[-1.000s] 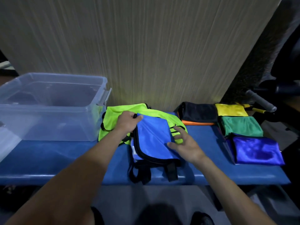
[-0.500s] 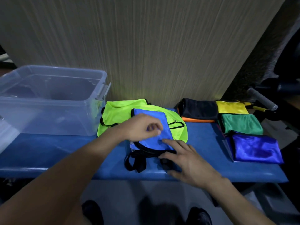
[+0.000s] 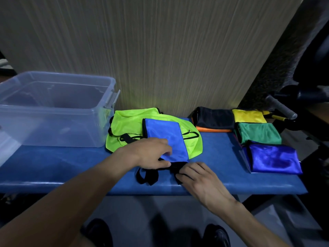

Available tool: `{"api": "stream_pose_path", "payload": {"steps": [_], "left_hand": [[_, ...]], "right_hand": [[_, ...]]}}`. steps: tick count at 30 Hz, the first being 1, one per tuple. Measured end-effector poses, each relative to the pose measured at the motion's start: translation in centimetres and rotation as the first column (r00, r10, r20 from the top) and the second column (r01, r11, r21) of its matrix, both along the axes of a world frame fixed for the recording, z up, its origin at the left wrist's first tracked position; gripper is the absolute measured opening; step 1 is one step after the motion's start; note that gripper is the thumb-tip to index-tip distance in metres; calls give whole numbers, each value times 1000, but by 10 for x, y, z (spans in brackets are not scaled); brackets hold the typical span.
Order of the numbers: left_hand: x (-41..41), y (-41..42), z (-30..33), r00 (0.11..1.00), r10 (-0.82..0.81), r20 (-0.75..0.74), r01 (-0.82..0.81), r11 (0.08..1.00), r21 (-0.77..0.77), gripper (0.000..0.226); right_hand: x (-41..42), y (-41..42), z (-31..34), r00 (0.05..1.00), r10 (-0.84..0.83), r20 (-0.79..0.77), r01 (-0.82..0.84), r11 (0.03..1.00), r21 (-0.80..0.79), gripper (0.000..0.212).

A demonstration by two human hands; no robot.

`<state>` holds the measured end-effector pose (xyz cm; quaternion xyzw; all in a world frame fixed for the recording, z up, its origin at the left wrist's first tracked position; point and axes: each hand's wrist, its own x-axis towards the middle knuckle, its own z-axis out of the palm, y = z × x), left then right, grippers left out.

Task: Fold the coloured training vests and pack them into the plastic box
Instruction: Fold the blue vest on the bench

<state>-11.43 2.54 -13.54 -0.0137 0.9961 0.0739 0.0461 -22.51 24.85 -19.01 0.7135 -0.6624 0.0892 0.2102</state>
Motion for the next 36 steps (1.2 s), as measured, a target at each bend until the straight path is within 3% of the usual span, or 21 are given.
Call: {"api": "stream_pose_path", "payload": {"steps": [4,9,12,15,19,22,25,27,29,31,36], "left_hand": [[-2,12,-6,987,-158,-8,158,986,57,43],[-2,2,-4,992,-129,9,128,991,37,26],[-1,1,-6,989,-144,35,143,989,32,24],[0,0,-11,991,-131,41,130,991,29,23],[3,-4,-17,992,-114,55,110,992,66,31],[16,-10,-11,992,-80,-98,100,970,224,36],[40,-24,6,954,83,-287,-6,966,260,25],[62,-29,14,959,173,-224,-119,965,235,37],[78,-23,15,973,229,-26,-223,964,144,54],[87,-7,8,959,270,83,-274,961,37,60],[91,24,-17,933,354,-67,-358,931,-68,38]], "right_hand": [[1,-2,10,995,-64,82,57,994,96,22],[-1,-9,36,926,-225,303,115,933,341,35],[-1,-18,53,905,-287,315,181,928,326,38],[-3,-34,58,868,-360,341,252,913,322,21],[-4,-56,51,740,-544,396,402,830,387,14],[-6,-62,44,687,-568,454,409,818,406,20],[-4,-64,41,717,-519,466,362,848,387,17],[-1,-65,39,758,-485,437,336,864,376,20],[2,-66,39,809,-466,360,329,865,380,26],[5,-66,40,859,-435,271,320,868,379,27],[18,-59,44,942,-293,161,217,902,372,35]]}}
